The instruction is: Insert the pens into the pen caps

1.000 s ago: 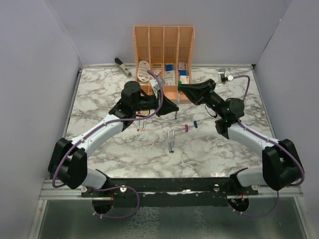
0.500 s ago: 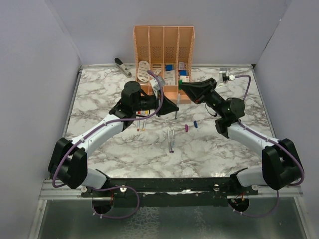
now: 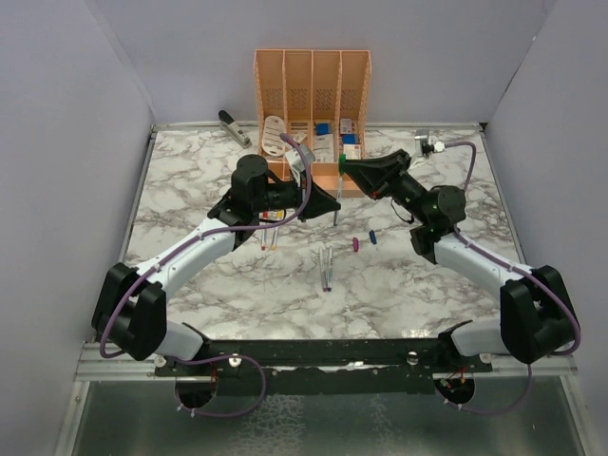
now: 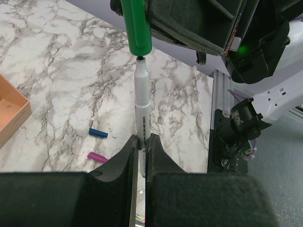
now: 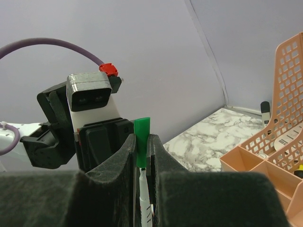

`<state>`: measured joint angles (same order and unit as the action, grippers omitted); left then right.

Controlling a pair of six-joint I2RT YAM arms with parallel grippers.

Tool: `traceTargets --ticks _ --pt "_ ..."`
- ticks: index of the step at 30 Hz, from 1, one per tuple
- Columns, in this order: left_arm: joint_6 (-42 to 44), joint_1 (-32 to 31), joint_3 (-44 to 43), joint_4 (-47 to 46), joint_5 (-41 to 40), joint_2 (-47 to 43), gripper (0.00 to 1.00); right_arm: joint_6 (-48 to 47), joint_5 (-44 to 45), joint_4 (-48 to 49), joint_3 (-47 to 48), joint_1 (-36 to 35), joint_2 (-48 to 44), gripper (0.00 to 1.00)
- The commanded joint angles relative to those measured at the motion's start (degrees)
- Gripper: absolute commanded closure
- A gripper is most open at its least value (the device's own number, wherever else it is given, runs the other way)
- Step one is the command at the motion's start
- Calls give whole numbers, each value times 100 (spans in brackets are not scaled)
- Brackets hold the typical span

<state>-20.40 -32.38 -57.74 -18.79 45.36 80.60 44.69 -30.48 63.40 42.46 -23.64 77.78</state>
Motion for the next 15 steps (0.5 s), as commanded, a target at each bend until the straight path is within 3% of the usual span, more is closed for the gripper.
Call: traceTargets --ticks 1,15 --pt "60 -23 -46 -169 -54 -69 100 -133 -129 -46 -28 -35 -114 99" --pt "68 -23 -62 -178 -134 -102 100 -271 -211 -108 -49 -80 -61 99"
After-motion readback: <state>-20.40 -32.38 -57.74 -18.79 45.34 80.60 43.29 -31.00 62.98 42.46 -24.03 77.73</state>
